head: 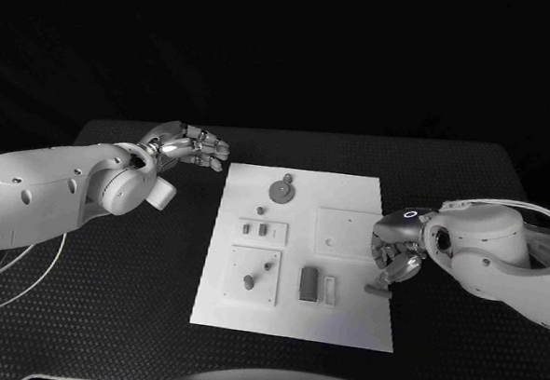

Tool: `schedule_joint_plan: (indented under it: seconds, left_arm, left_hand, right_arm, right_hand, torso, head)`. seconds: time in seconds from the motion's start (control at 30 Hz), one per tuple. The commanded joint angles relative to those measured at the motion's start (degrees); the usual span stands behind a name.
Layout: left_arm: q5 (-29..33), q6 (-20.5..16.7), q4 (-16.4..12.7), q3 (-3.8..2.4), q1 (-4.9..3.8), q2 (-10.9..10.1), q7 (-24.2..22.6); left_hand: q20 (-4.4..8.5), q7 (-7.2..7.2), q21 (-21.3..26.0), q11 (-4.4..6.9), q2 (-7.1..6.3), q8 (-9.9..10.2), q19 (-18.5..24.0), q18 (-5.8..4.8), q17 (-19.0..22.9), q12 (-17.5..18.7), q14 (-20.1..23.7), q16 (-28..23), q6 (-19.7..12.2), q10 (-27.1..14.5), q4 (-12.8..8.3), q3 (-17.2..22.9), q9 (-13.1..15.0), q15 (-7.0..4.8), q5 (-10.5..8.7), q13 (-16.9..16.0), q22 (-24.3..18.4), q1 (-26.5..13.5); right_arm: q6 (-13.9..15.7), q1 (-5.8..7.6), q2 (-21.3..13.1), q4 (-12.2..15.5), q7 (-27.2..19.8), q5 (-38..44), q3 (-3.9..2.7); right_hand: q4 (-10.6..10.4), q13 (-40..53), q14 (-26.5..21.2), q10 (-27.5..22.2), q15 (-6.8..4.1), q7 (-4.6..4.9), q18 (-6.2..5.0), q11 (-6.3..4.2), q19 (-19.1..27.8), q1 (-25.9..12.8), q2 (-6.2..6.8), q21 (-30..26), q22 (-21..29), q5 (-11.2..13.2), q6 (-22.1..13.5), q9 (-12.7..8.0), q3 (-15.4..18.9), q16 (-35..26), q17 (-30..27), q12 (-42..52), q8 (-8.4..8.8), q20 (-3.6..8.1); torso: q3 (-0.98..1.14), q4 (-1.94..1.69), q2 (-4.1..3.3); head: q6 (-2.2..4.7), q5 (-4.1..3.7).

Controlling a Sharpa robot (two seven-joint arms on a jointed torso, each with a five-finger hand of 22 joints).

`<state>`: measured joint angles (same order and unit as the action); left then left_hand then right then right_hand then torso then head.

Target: Assemble the parts on the task board

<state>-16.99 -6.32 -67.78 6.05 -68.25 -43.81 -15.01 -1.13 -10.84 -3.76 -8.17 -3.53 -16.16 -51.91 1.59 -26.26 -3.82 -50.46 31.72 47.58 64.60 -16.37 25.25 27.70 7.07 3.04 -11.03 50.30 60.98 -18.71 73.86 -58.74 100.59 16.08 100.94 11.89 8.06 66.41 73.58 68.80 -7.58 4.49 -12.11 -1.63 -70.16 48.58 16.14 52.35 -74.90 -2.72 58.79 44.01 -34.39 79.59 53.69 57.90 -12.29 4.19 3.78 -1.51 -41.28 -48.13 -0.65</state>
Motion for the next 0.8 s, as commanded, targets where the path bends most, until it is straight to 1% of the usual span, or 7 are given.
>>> schedule_joint_plan:
  seconds: [0.03, 0.13, 0.27, 0.33, 0.57, 0.7, 0.8]
  left_arm:
    - [0.3, 0.8, -0.1, -0.03, -0.06, 0.0, -0.5]
    - [0.3, 0.8, 0.0, -0.03, -0.06, 0.0, -0.5]
    - [0.3, 0.9, 0.0, -0.03, -0.06, 0.0, -0.5]
    - [0.3, 0.9, 0.0, -0.03, -0.05, 0.0, -0.5]
    - [0.3, 1.0, 0.0, -0.03, -0.05, -0.1, -0.5]
    - [0.3, 1.0, 0.0, -0.03, -0.05, -0.1, -0.5]
    - [0.3, 1.1, -0.1, -0.03, -0.05, -0.1, -0.5]
  left_hand:
    - [-0.23, -0.17, -0.3, -0.11, 0.03, -0.2, -0.1, 0.66, -0.1, -0.1, -0.3, -0.3, -0.1, -0.1, 0.0, -0.4, -0.1, -0.06, -0.11, 0.1, -0.1, 0.0]
    - [-0.23, -0.17, -0.3, -0.11, 0.03, -0.2, -0.1, 0.66, -0.1, -0.1, -0.3, -0.4, -0.1, -0.1, 0.0, -0.4, -0.1, -0.06, -0.11, 0.1, -0.1, 0.0]
    - [-0.23, -0.17, -0.3, -0.11, 0.04, -0.2, -0.1, 0.66, -0.1, -0.1, -0.3, -0.4, -0.1, -0.1, 0.0, -0.4, -0.1, -0.06, -0.11, 0.1, -0.1, 0.0]
    - [-0.23, -0.17, -0.3, -0.11, 0.04, -0.2, -0.1, 0.66, -0.1, -0.1, -0.3, -0.4, -0.1, -0.1, 0.0, -0.4, -0.1, -0.06, -0.11, 0.1, -0.1, 0.0]
    - [-0.23, -0.17, -0.3, -0.11, 0.05, -0.2, -0.1, 0.66, -0.1, -0.1, -0.3, -0.4, -0.1, -0.1, 0.0, -0.4, -0.1, -0.06, -0.11, 0.1, -0.1, -0.1]
    - [-0.23, -0.17, -0.3, -0.11, 0.05, -0.2, -0.1, 0.66, -0.2, -0.1, -0.3, -0.4, -0.1, -0.1, 0.0, -0.4, -0.1, -0.06, -0.11, 0.1, -0.1, -0.1]
    - [-0.23, -0.17, -0.3, -0.11, 0.06, -0.2, -0.1, 0.65, -0.2, -0.1, -0.3, -0.4, -0.1, -0.1, 0.0, -0.4, -0.1, -0.05, -0.11, 0.1, -0.1, -0.1]
  right_arm:
    - [-2.7, -0.90, 0.2, -0.3, 1.1, 3.2, 0.11]
    - [-3.4, -1.28, 0.5, -0.5, 0.9, 3.2, 0.25]
    - [-3.9, -2.28, 0.8, -0.8, 1.0, 3.2, 0.49]
    - [-3.6, -2.73, 1.0, -0.8, 1.0, 3.3, 0.57]
    - [-3.0, -3.62, 1.7, -0.9, 0.6, 3.7, 0.88]
    - [-2.6, -4.04, 2.0, -1.4, 0.7, 4.4, 0.99]
    - [-2.6, -4.29, 2.2, -1.7, 0.7, 4.7, 1.06]
  right_hand:
    - [-0.3, -0.1, -0.3, -0.2, 0.05, 0.41, -2.85, 0.16, 0.4, 0.1, 0.37, -0.2, -0.5, -0.1, 0.2, -0.1, 0.0, -0.2, -0.1, -0.2, 0.20, -0.16]
    - [-0.3, -0.1, -0.3, -0.3, 0.06, 0.42, -2.87, 0.17, 0.4, 0.1, 0.30, -0.2, -0.5, -0.1, 0.2, 0.0, 0.0, -0.2, -0.1, -0.3, 0.19, -0.21]
    - [-0.4, -0.1, -0.3, -0.2, 0.07, 0.39, -2.89, 0.16, 0.4, 0.3, 0.06, -0.3, -0.5, -0.1, 0.5, 0.0, -0.1, -0.2, -0.2, -0.3, 0.09, -0.34]
    - [-0.5, -0.2, -0.3, -0.2, 0.06, 0.36, -2.89, 0.13, 0.4, 0.5, -0.13, -0.3, -0.5, -0.1, 0.6, 0.0, -0.3, -0.2, -0.2, -0.3, 0.04, -0.41]
    - [-0.5, -0.3, 0.0, 0.3, -0.09, 0.12, -2.89, -0.07, 0.1, 2.0, -1.51, -0.1, -0.6, -0.1, 1.5, 0.2, -0.9, -0.1, -0.3, -0.1, -0.33, -0.59]
    - [-0.2, -0.4, 0.1, 0.7, -0.19, -0.04, -2.89, -0.22, 0.0, 2.6, -2.89, 0.0, -0.6, -0.1, 2.1, 0.3, -0.9, 0.0, -0.4, -0.1, -0.55, -0.72]
    - [0.9, -0.6, 0.4, 1.1, -0.37, -0.34, -2.89, -0.47, 0.0, 3.2, -4.95, 0.1, -0.8, -0.1, 3.0, 0.4, -0.2, 0.1, -0.5, -0.1, -0.92, -0.91]
  torso:
    - [-0.02, -0.10, -0.06]
    - [-0.04, -0.11, -0.05]
    - [-0.05, -0.15, -0.08]
    - [-0.08, -0.16, -0.09]
    - [-0.07, -0.18, -0.09]
    - [-0.08, -0.19, -0.10]
    - [-0.11, -0.19, -0.11]
  head:
    - [-0.07, -0.17]
    - [-0.12, -0.22]
    - [-0.17, -0.28]
    - [-0.17, -0.29]
    - [-0.31, -0.19]
    - [-0.33, -0.17]
    - [-0.35, -0.17]
